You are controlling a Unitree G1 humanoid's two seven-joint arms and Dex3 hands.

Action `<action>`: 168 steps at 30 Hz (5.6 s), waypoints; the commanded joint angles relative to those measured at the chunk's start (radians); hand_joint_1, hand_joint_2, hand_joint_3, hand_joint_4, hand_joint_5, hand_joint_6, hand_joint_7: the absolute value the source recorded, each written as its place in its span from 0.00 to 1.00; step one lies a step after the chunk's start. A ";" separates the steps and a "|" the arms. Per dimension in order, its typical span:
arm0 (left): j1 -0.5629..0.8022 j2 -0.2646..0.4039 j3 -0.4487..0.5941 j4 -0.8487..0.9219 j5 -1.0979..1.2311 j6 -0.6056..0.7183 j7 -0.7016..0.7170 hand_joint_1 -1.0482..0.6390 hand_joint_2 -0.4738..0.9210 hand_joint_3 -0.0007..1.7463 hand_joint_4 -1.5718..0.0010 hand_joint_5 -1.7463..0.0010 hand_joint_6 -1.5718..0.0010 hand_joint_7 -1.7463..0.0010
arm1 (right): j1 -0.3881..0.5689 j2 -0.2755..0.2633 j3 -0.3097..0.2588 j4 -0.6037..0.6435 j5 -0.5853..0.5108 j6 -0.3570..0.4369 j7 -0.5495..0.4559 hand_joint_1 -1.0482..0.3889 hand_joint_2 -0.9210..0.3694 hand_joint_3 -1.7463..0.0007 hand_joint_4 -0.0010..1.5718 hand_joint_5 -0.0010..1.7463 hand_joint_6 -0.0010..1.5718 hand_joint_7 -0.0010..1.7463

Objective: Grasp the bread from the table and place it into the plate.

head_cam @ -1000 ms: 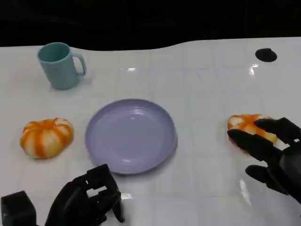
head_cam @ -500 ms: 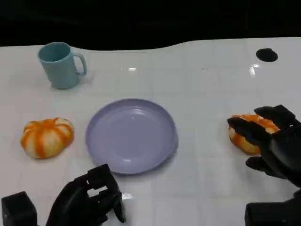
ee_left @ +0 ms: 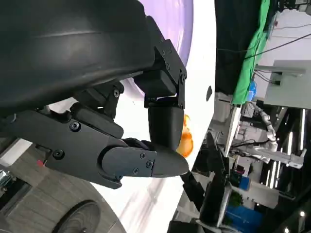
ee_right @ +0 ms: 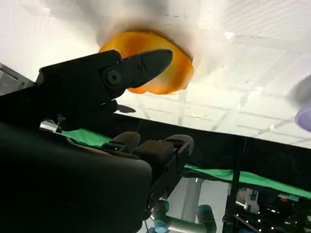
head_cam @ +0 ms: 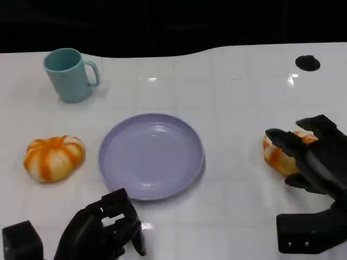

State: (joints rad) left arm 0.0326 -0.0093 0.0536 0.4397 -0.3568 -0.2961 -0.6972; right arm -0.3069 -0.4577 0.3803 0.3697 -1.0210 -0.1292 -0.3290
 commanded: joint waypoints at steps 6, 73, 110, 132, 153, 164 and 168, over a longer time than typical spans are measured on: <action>0.018 0.014 0.007 -0.018 0.000 0.000 0.003 0.27 0.94 0.21 0.50 0.00 0.55 0.14 | -0.088 0.026 0.057 0.130 0.005 0.020 -0.037 0.33 0.03 1.00 0.06 0.31 0.21 0.00; 0.045 0.019 0.005 -0.074 -0.009 0.043 0.005 0.26 0.97 0.16 0.51 0.00 0.55 0.15 | -0.330 0.126 0.163 0.698 0.195 -0.195 -0.282 0.63 0.07 0.79 0.55 1.00 0.48 0.94; 0.044 0.017 0.003 -0.061 0.007 0.021 0.009 0.25 0.98 0.15 0.50 0.00 0.54 0.16 | -0.370 0.331 0.138 0.463 0.262 -0.369 -0.289 0.64 0.53 0.18 0.66 1.00 0.50 1.00; 0.058 0.016 -0.004 -0.081 0.017 0.024 0.019 0.25 0.98 0.15 0.50 0.00 0.54 0.16 | -0.458 0.512 0.201 0.621 0.245 -0.356 -0.238 0.61 0.43 0.27 0.58 0.99 0.45 0.96; 0.056 0.017 -0.003 -0.077 0.013 0.016 0.013 0.26 0.99 0.15 0.49 0.00 0.54 0.16 | -0.460 0.418 0.303 0.385 0.158 -0.047 0.278 0.29 0.00 0.92 0.11 0.12 0.18 0.00; 0.054 0.017 -0.003 -0.074 0.016 0.009 0.013 0.26 0.99 0.15 0.50 0.00 0.54 0.16 | -0.427 0.399 0.283 0.311 0.200 -0.049 0.306 0.22 0.00 0.90 0.08 0.11 0.14 0.00; 0.055 0.016 -0.004 -0.077 0.015 0.014 0.015 0.26 0.99 0.15 0.49 0.00 0.54 0.16 | -0.403 0.375 0.267 0.250 0.214 -0.066 0.294 0.22 0.00 0.90 0.09 0.12 0.14 0.00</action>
State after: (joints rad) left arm 0.0882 -0.0061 0.0452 0.3644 -0.3449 -0.2759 -0.6902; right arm -0.7262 -0.0548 0.6712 0.6657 -0.8246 -0.1815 -0.0278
